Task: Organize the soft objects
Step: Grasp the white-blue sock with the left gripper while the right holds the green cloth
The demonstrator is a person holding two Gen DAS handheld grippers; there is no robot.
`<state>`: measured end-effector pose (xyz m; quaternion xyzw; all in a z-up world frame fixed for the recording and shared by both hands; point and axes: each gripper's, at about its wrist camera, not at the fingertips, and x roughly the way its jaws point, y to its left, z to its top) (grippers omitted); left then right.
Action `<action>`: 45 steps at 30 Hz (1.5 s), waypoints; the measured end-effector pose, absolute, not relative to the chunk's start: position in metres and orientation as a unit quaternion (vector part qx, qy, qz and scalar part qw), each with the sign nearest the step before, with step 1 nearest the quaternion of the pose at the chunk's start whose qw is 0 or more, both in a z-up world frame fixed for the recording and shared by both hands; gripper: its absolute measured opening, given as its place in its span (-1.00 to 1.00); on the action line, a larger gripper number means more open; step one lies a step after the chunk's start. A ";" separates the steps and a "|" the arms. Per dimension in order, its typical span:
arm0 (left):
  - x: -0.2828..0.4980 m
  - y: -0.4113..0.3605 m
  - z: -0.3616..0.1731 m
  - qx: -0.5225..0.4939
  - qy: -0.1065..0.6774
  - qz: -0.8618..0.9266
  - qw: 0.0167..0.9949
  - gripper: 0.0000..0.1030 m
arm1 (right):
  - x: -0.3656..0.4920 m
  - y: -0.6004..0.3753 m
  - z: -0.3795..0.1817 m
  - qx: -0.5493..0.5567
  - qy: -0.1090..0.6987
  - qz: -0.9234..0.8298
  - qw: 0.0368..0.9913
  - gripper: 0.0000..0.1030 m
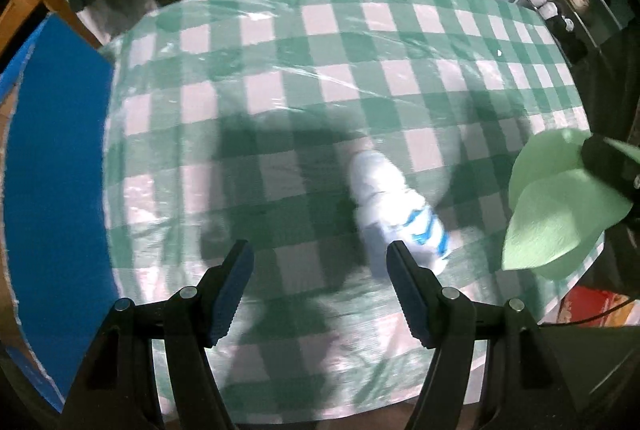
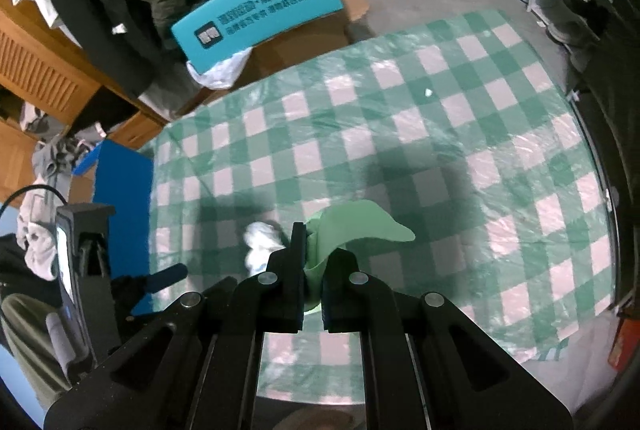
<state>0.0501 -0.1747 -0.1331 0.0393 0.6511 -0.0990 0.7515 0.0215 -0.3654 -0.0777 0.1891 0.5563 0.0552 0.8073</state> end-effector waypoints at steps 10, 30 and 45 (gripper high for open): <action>0.066 -0.190 -0.159 -0.045 0.676 -0.104 0.728 0.45 | 0.023 -0.381 -0.108 0.195 0.581 0.043 0.789 -0.89; 0.068 -0.200 -0.179 -0.051 0.683 -0.134 0.716 -0.12 | 0.031 -0.372 -0.118 0.187 0.595 0.050 0.780 -0.88; 0.058 -0.186 -0.121 0.037 0.607 -0.123 0.784 -0.17 | 0.029 -0.357 -0.086 0.173 0.566 0.067 0.803 -0.88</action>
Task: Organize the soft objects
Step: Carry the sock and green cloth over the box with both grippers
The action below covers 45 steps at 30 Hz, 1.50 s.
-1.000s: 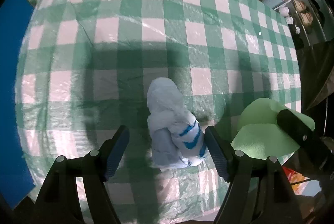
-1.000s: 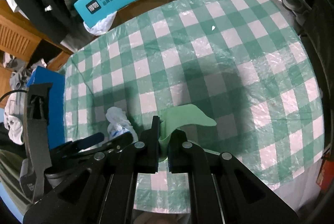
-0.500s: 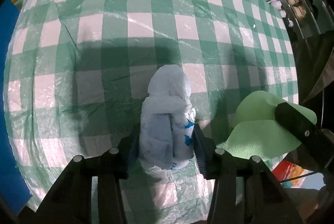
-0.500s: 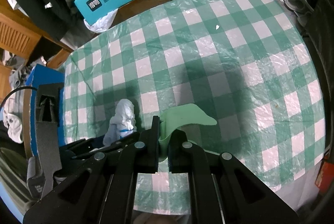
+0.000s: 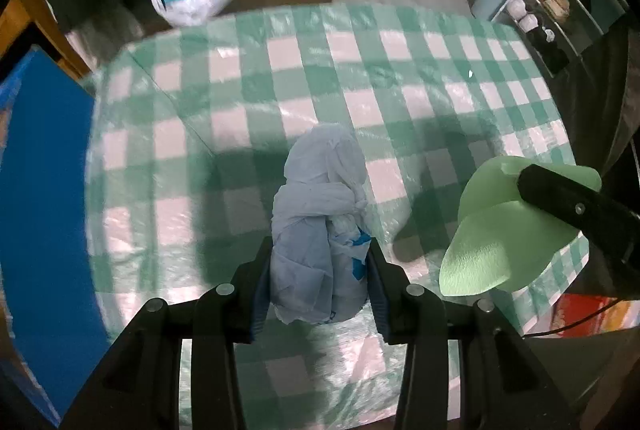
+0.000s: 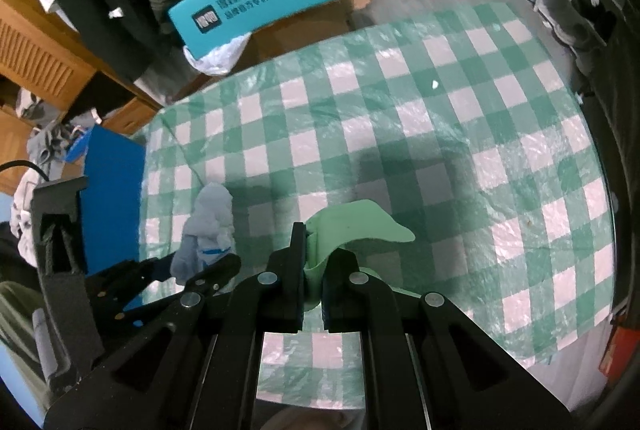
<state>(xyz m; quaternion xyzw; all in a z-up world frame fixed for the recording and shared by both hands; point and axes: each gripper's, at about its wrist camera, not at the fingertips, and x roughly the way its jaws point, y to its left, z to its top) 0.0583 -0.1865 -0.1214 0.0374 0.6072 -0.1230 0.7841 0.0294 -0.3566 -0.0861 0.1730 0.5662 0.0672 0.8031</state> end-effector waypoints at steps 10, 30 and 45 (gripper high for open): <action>0.042 -0.160 -0.075 0.060 0.557 -0.108 0.821 -0.17 | 0.028 -0.341 -0.060 0.165 0.545 0.085 0.818 -0.89; 0.019 -0.085 -0.021 0.055 0.507 -0.059 0.858 -0.17 | 0.033 -0.278 -0.012 0.139 0.512 0.147 0.835 -0.89; 0.006 -0.018 -0.005 0.030 0.491 -0.017 0.870 -0.17 | 0.045 -0.208 0.011 0.118 0.505 0.199 0.832 -0.89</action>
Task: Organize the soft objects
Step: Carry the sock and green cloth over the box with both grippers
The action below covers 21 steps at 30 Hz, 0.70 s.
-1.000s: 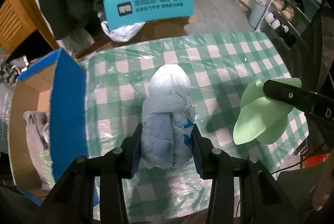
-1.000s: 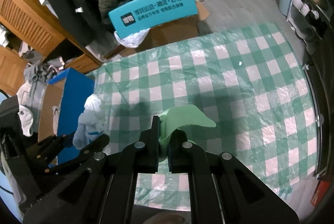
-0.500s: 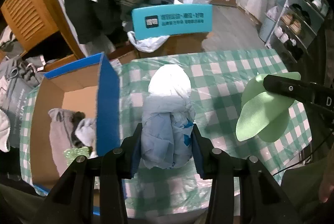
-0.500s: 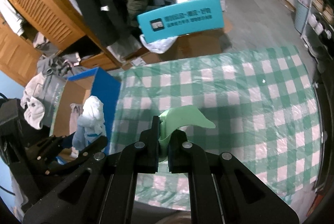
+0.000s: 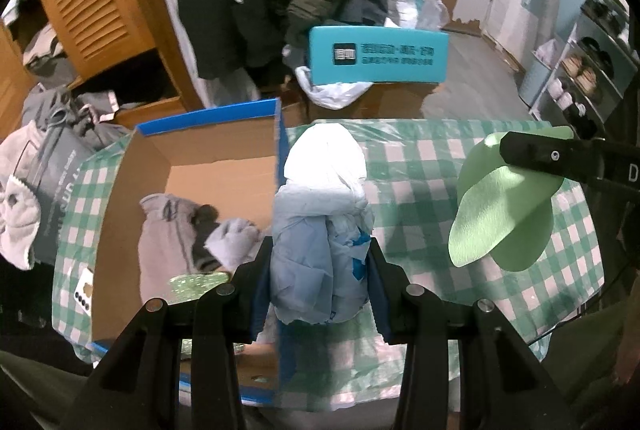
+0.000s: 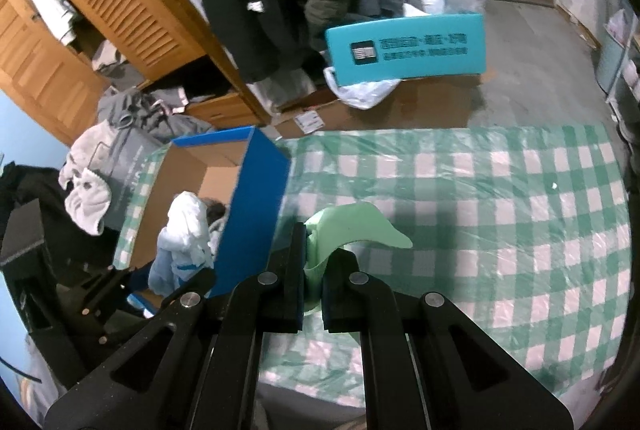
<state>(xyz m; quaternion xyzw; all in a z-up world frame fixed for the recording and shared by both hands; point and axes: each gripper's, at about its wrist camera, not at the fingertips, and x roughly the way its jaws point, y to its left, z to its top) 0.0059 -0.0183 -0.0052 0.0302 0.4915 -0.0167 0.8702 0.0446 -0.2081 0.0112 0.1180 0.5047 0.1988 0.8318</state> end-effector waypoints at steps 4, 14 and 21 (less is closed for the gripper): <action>0.004 0.002 -0.004 0.022 0.490 -0.001 0.871 -0.17 | 0.048 -0.185 0.016 0.110 0.505 0.213 0.829 -0.89; 0.000 0.054 -0.003 0.000 0.485 0.035 0.874 -0.17 | 0.054 -0.127 0.029 0.092 0.496 0.252 0.826 -0.89; -0.002 0.095 -0.007 -0.017 0.487 0.069 0.870 -0.17 | 0.057 -0.095 0.031 0.081 0.497 0.269 0.821 -0.89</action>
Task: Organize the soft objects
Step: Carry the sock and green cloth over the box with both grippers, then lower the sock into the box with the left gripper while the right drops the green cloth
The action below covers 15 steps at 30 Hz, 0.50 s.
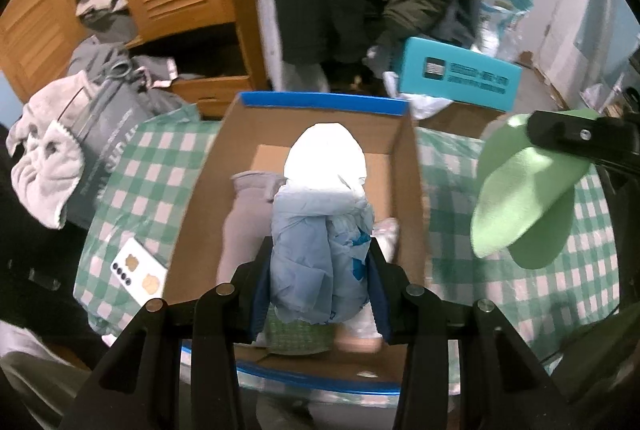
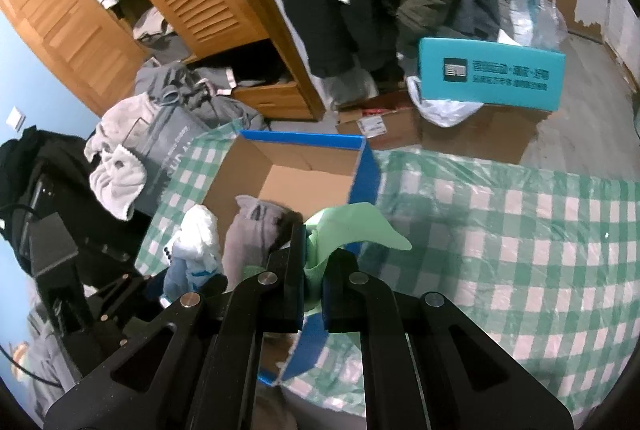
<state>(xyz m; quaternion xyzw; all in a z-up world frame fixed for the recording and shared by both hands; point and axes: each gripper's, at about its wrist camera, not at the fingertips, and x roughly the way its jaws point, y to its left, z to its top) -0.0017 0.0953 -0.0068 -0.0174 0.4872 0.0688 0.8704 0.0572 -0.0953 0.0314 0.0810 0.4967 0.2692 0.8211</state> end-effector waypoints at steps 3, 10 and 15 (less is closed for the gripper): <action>0.000 0.110 -0.012 -0.025 0.491 0.080 0.867 -0.17 | 0.060 -0.081 0.030 0.079 0.501 0.278 0.816 -0.89; 0.004 0.133 -0.029 -0.042 0.509 0.098 0.854 -0.17 | 0.064 -0.048 0.027 0.074 0.510 0.300 0.803 -0.89; 0.002 0.145 -0.033 -0.048 0.510 0.106 0.852 -0.17 | 0.066 -0.024 0.019 0.072 0.519 0.316 0.791 -0.89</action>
